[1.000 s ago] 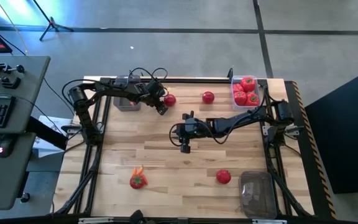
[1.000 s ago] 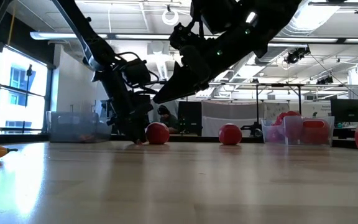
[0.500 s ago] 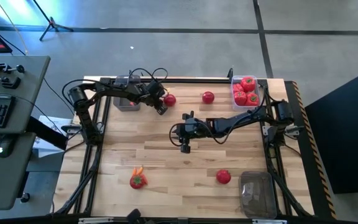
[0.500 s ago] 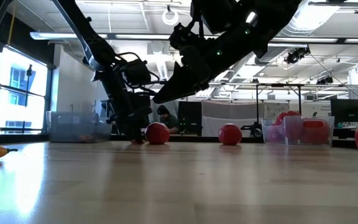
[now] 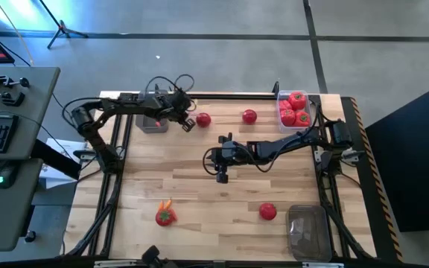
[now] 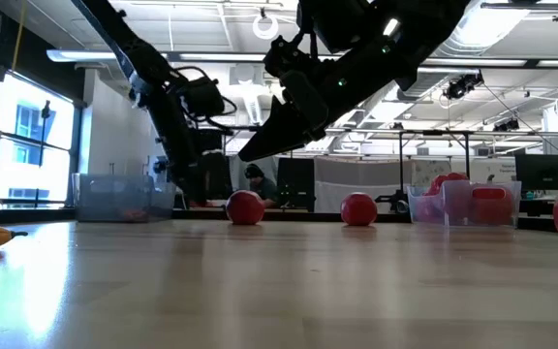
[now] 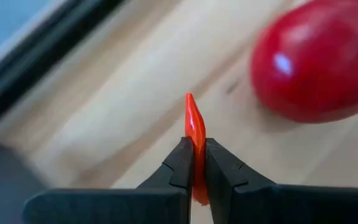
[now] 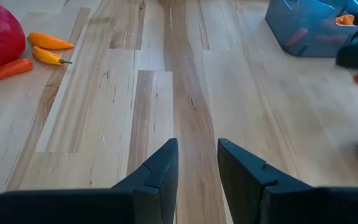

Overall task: Sort produce into baskets
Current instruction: Put the orange chili pepper into the top black bin

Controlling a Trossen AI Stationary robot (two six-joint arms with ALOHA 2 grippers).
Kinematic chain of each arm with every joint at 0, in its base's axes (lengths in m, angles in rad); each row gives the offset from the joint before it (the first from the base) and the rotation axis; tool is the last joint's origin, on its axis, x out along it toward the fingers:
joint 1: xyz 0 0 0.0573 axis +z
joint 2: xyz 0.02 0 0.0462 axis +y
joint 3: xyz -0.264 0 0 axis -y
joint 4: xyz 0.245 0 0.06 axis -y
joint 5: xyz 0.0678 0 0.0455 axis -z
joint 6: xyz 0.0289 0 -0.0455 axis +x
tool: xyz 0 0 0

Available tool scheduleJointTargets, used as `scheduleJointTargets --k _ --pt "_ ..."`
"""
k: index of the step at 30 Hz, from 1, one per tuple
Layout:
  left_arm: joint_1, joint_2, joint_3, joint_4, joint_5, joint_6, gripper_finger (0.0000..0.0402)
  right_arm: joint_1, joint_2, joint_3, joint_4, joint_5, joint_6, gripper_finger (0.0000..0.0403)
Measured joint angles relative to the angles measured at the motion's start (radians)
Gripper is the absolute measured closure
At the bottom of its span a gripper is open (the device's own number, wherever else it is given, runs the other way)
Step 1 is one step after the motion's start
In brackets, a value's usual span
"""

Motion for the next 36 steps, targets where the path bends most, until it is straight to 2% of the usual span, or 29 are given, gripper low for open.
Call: scheduleJointTargets --k 7,11,16,22,28,36 --pt "0.045 -0.176 0.0 -0.092 -0.078 0.001 0.0389 0.0 0.0 0.0 0.0 0.0 0.0 0.0302" --pt "0.062 -0.28 0.002 -0.166 -0.167 -0.004 0.0389 0.0 0.0 0.0 0.0 0.0 0.0 0.0302" --pt "0.091 -0.366 -0.003 -0.27 -0.227 -0.033 0.0389 0.0 0.0 0.0 0.0 0.0 0.0 0.0302" --pt "0.145 -0.413 -0.143 -0.23 -0.211 -0.035 0.0389 0.0 0.0 0.0 0.0 0.0 0.0 0.0302" --pt "0.21 -0.416 -0.289 -0.105 -0.11 -0.036 0.0389 -0.002 0.0 0.0 0.0 0.0 -0.008 0.0302" --pt "0.239 -0.415 -0.341 -0.035 -0.084 -0.017 0.0371 -0.002 0.0 0.0 0.0 0.0 -0.008 0.0302"
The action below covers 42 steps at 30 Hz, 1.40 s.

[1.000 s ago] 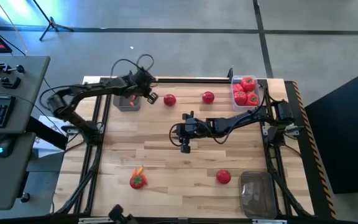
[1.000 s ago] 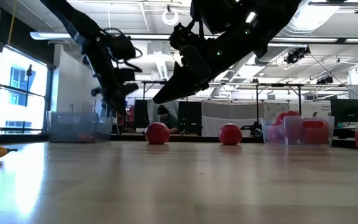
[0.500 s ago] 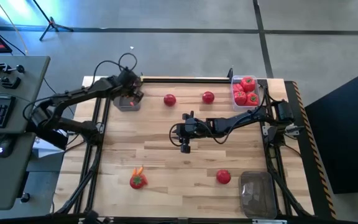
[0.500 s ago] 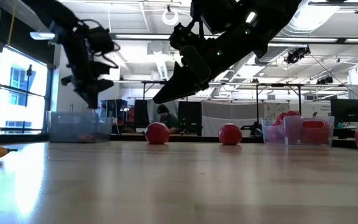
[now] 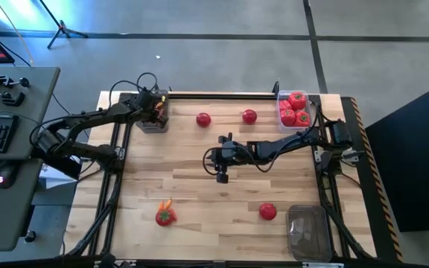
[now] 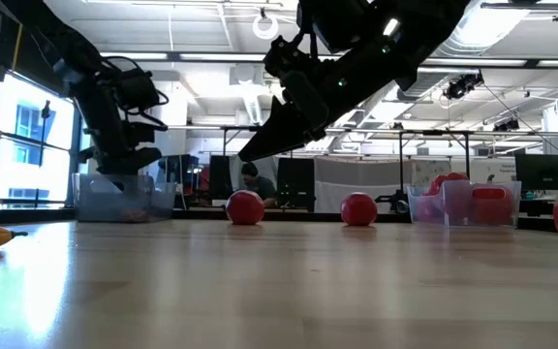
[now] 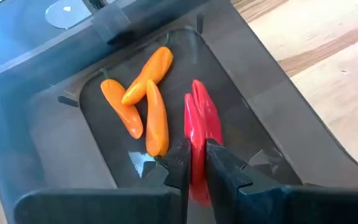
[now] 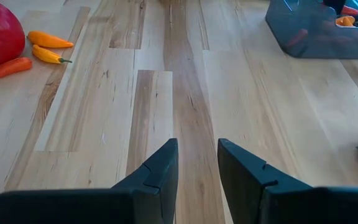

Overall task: Sort produce into baskets
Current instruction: Put the orange chili pepper into the top black bin, then put the yellow chili pepper into the top black bin

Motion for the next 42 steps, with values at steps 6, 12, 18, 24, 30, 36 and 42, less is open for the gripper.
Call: scheduleJointTargets --k 6,12,18,24,30,36,42 --pt "-0.014 0.0 0.0 0.001 0.001 0.019 0.0324 0.0 0.0 0.0 0.0 0.0 0.011 0.0302" --pt "-0.039 -0.006 0.0 0.001 -0.002 0.071 0.0268 0.0 0.0 0.0 0.001 0.0 0.011 0.0302" --pt "-0.1 -0.077 0.0 0.009 0.058 0.152 0.0262 0.006 -0.009 0.0 0.006 0.01 0.006 0.0302" --pt "-0.196 -0.197 0.001 0.011 0.142 0.18 0.0288 0.041 -0.07 0.002 -0.024 0.01 -0.082 0.0327" --pt "-0.338 -0.269 0.002 -0.036 0.197 0.22 0.033 0.045 -0.043 -0.011 -0.006 -0.002 -0.1 0.0395" --pt "-0.508 -0.274 0.033 -0.062 0.257 0.25 0.0384 0.047 -0.04 -0.19 0.345 -0.001 -0.078 0.04" --pt "-0.722 -0.272 0.093 -0.099 0.258 0.272 0.0398 0.047 -0.039 -0.334 0.5 0.0 0.046 0.0402"
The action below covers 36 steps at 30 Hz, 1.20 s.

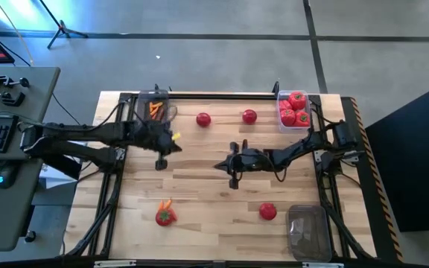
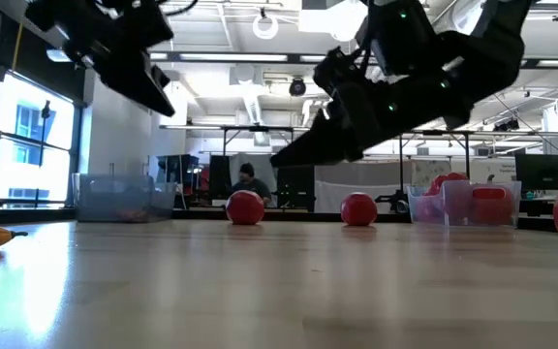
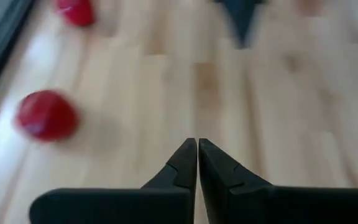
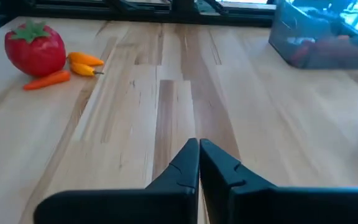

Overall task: Sort produce into baskets
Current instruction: Put the yellow chili pepper into the top black bin

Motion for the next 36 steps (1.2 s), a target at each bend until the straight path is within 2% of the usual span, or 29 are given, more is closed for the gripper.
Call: scheduleJointTargets --k 5,13,18,26,30,36 --pt "-0.166 0.018 0.057 -0.117 -0.002 -0.094 0.0401 0.033 0.0 -0.047 0.016 0.02 0.06 0.0402" --pt "-0.321 0.178 0.093 -0.281 -0.01 -0.565 0.0388 0.081 0.0 -0.059 -0.006 0.052 0.06 0.0402" --pt "-0.344 0.309 0.094 -0.297 0.075 -0.719 0.0349 0.085 0.0 -0.059 -0.011 0.052 0.053 0.0403" --pt "-0.344 0.431 0.094 -0.265 0.218 -0.731 0.028 0.085 0.0 -0.059 -0.015 0.053 0.034 0.0403" --pt "-0.348 0.471 0.094 -0.218 0.29 -0.774 0.0266 0.085 0.0 -0.059 -0.016 0.053 0.033 0.0403" --pt "-0.348 0.534 0.094 -0.181 0.361 -0.92 0.0263 0.085 0.0 -0.059 -0.022 0.053 0.033 0.0403"
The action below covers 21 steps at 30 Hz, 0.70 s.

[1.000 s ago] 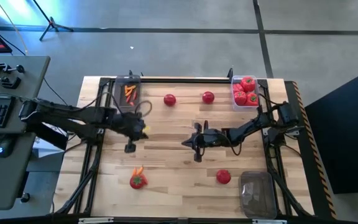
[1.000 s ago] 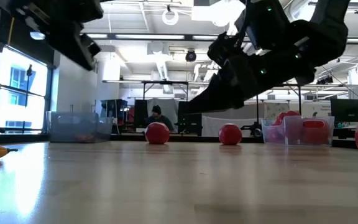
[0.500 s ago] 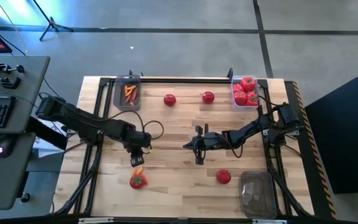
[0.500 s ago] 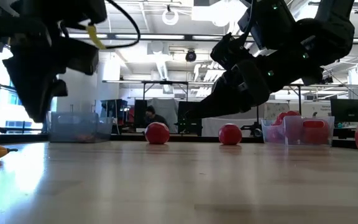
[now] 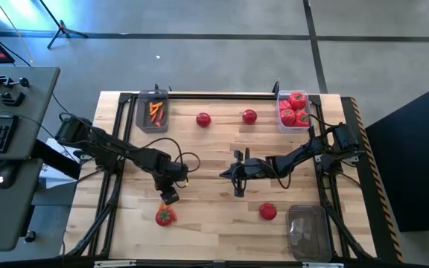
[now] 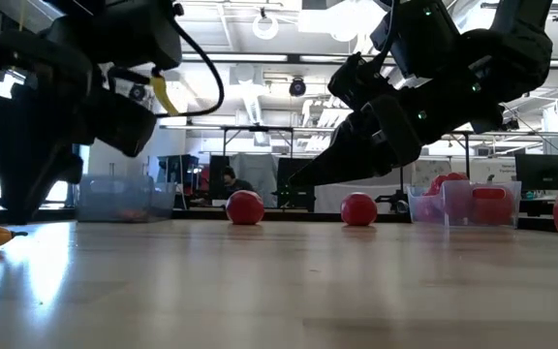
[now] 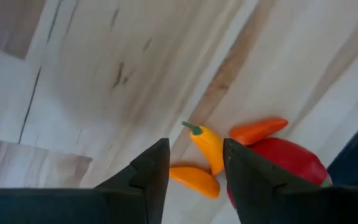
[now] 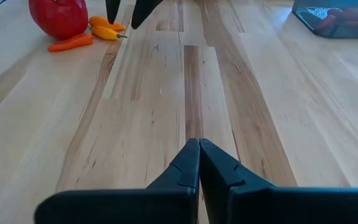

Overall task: Sort produce into baskets
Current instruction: Put the yellow chili pepper into the top black bin

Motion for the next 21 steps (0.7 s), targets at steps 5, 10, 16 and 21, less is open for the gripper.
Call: scheduleJointTargets --k 5,10,16,21 --pt "0.0 0.023 0.0 -0.001 -0.001 -0.045 0.0263 0.0 0.0 0.0 0.0 0.0 0.0 0.0403" --pt "0.0 0.026 0.0 0.001 0.002 -0.069 0.0263 0.0 0.0 0.0 -0.001 0.0 0.0 0.0403" --pt "0.0 0.026 0.0 0.004 0.003 -0.105 0.0265 0.0 0.0 0.0 -0.001 0.0 0.0 0.0403" --pt "0.0 0.026 0.0 0.024 0.003 -0.15 0.0266 0.0 0.0 0.0 -0.001 0.0 0.0 0.0403"
